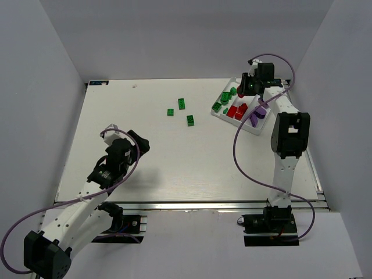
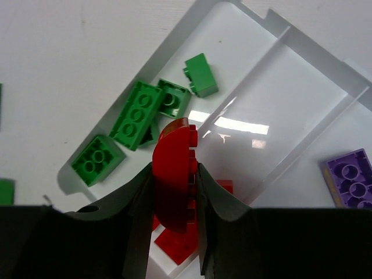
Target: Sort the legos into containers by color
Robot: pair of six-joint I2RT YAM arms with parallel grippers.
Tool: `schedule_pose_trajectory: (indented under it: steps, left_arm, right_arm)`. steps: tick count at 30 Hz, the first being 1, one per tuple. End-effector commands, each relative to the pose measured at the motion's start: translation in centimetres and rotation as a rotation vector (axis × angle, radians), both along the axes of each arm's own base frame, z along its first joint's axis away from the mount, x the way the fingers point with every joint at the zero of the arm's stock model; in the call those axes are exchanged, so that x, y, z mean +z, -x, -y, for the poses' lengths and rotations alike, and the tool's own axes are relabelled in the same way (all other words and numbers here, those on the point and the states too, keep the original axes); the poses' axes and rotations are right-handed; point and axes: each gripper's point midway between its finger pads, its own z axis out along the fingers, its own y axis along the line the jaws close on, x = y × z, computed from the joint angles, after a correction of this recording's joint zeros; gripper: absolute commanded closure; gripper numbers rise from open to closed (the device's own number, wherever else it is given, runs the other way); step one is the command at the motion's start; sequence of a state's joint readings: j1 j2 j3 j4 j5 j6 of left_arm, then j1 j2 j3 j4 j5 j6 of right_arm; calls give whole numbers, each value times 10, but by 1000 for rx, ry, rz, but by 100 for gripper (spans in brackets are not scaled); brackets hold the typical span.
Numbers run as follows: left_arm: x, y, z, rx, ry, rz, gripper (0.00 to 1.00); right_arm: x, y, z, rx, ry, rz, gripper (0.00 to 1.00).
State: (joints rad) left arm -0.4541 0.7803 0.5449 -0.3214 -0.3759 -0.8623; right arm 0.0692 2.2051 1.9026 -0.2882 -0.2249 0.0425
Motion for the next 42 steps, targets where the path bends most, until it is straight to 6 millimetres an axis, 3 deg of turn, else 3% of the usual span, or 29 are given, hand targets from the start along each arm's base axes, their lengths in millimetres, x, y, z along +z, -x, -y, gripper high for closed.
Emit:
schedule_pose_trajectory:
  steps: [1,9,13,17,22,24,26,27,28,30,31,34,37,42]
  left_arm:
    - [-1,1,-1,6,11,2,2]
    - [-7,2,0,5,17,-11,2]
    - [-10,0,2,-1,10,-21,2]
    - [-10,0,2,-3,7,-24,2]
    - [-10,1,1,-1,8,-22,2]
    - [-10,1,1,2,9,-19,2]
    - [-10,2,0,4,11,-17,2]
    - [-9,1,0,4,12,-15,2]
    - [-10,1,0,4,12,-15,2]
    - [-11,1,0,4,8,-17,2]
    - [-10,0,1,1,9,-15,2]
    - [-10,-1,2,-2,3,-16,2]
    - [-9,-1,1,0,0,-15,2]
    - [-9,2,-2,9,6,-12,2]
  right_arm:
    - [17,-25,20,-76,18,81,96]
    - [-13,-24,39,-142,52,33,79]
    - [-23,-24,45,-164,66,19,61]
    - [-25,-24,44,-153,62,19,42]
    - [-16,-23,41,-104,68,41,32]
    - [-3,-17,26,18,52,64,29]
    - [24,-4,-1,256,25,144,22]
    - [39,7,-12,336,9,179,20]
    - [52,23,-32,473,-60,215,11]
    - [58,42,-49,589,-86,250,11]
    - [71,49,-58,625,-95,287,11]
    - [64,66,-82,680,-33,286,11]
    - [54,91,-119,768,3,277,11]
    - [33,110,-156,779,33,165,13]
